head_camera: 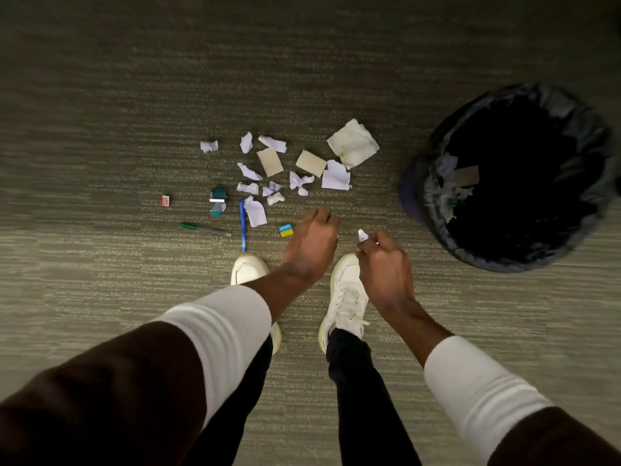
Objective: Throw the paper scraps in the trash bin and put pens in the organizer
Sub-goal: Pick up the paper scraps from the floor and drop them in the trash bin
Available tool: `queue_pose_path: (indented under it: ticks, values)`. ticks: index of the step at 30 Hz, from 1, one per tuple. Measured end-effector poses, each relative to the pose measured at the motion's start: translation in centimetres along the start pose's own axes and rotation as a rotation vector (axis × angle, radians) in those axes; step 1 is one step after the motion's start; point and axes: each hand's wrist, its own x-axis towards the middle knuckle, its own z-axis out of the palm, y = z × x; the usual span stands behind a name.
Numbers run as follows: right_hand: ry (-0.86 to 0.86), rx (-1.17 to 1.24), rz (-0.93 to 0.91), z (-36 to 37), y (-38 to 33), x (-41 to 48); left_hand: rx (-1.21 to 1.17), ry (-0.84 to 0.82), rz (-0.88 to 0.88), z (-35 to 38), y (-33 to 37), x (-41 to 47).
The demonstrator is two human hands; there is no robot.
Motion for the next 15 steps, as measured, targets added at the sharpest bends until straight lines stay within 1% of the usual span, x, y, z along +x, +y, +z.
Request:
queue_pose_path:
  ticks: [3,9,12,15]
  values:
    - [0.116,0.064,0.081,-4.6,1.1,-0.6,-0.041,0.034,0.001,-3.1,3.7,0.4]
    - [0.334,0.201,0.230,-12.2,5.8,-0.1,-0.369,0.117,-0.011,-7.0,11.9,2.4]
    - [0.366,0.245,0.329,-13.9,8.9,0.7,-0.411,0.141,0.012,-7.3,15.3,4.2]
    - [0.341,0.240,0.352,-14.4,11.2,1.3,-0.371,0.147,0.025,-6.8,17.8,6.0]
